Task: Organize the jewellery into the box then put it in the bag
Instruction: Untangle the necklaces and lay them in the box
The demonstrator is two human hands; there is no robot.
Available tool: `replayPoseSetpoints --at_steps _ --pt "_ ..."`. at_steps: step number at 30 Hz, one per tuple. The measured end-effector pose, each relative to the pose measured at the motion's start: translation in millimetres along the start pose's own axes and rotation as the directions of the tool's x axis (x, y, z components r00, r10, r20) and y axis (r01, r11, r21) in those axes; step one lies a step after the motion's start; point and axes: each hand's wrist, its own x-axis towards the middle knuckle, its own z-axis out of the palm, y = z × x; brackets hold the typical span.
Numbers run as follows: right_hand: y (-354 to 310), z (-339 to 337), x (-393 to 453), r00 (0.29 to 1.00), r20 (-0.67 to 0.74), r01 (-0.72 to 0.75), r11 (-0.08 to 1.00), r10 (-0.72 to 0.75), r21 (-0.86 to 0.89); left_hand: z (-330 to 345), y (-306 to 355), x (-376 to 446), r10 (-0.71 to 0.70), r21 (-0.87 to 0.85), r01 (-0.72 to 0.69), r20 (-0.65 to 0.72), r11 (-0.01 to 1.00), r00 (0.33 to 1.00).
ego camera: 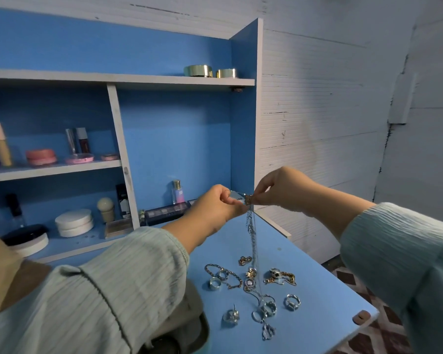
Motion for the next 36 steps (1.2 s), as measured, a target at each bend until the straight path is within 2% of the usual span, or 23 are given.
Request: replayPoseSetpoints --at_steps 6,11,16,20,24,30,33,36 --pt "-11.4 -4.3 8.0 0.999 0.004 0.045 0.999 -0.045 -0.018 -4.4 0.9 10.2 0.052 -0.063 -0.058 -0.101 0.996 0.993" --pt "-7.4 -1.9 5.9 0.998 0.055 0.04 0.999 -0.038 -0.031 -2.8 -4.8 6.8 0.05 -0.033 -0.052 -0.066 0.998 0.997" --pt "1.0 -0.3 3.2 0.995 0.096 0.027 0.999 -0.029 0.026 -2.1 -12.6 5.1 0.068 0.068 -0.067 -0.015 0.995 0.998" --pt "7.3 1.0 2.1 0.996 0.089 0.02 0.995 -0.029 0.095 -2.0 -13.3 1.1 0.095 0.172 -0.089 -0.025 0.981 0.995" --pt "11.4 3.5 -3.4 0.994 0.099 0.03 0.997 -0.037 0.071 -3.1 -15.5 -3.0 0.109 0.249 -0.103 -0.007 0.963 0.994" --pt "14.1 12.6 -13.1 0.995 0.054 0.083 0.996 -0.085 0.031 -4.0 -13.2 -6.8 0.055 0.401 -0.06 0.024 0.914 0.998" --pt "15.8 18.5 -17.5 0.994 0.031 0.107 0.994 -0.108 0.025 -5.4 -11.2 -11.9 0.068 0.405 -0.059 -0.008 0.913 0.998" --pt "20.8 27.5 -25.4 0.987 -0.019 0.159 0.986 -0.159 0.04 -6.6 -11.7 -20.8 0.141 0.443 -0.089 -0.086 0.892 0.986"
